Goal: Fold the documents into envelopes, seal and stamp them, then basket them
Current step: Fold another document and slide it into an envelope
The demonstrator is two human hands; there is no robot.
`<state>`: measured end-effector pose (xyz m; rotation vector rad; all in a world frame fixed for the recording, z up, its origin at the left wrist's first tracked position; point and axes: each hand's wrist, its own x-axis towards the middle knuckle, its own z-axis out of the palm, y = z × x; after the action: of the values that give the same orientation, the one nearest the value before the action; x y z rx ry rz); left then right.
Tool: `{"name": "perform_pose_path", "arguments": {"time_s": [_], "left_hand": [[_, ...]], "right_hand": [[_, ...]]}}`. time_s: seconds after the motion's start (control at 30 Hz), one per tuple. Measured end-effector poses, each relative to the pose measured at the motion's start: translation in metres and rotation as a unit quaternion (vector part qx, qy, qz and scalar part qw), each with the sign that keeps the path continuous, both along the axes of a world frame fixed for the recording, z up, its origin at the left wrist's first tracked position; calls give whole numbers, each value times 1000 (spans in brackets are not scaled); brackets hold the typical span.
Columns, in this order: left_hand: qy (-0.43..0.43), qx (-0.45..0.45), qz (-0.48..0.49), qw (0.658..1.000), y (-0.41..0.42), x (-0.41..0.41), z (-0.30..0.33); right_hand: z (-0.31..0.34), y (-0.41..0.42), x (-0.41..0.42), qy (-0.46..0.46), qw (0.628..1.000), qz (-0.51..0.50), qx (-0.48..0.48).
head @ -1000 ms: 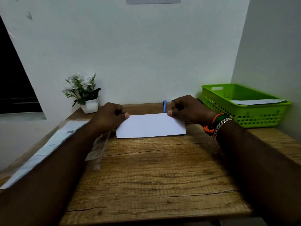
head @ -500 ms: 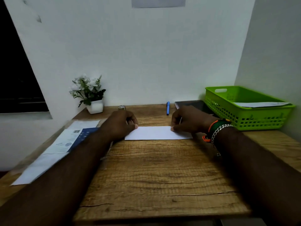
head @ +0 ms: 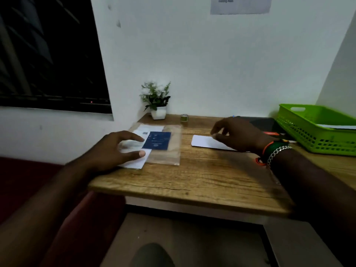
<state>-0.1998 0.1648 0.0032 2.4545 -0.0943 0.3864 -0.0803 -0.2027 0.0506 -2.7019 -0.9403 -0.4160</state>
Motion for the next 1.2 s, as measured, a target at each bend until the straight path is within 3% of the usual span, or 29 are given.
{"name": "perform_pose_path", "arguments": {"time_s": [0.17,0.33,0.43,0.6,0.87,1.2], "left_hand": [[1,-31,0,1000,5,-10,-8],[-19,-124,28,992,9,-6,-9],[-37,-200,42,978,10,-10,-6],[-36,-233,82,968,13,-9,-9],[-19,-279,102,955,11,1,-10],[-50,-267,89,958,8,-6,-7]], "right_hand": [[-5,79,-45,38,982,178,56],[-23,135,-63,100,956,261,94],[-34,154,-64,130,953,258,95],[-41,165,-64,138,960,239,39],[-43,165,-56,185,950,234,92],[-41,169,-73,42,972,222,71]]}}
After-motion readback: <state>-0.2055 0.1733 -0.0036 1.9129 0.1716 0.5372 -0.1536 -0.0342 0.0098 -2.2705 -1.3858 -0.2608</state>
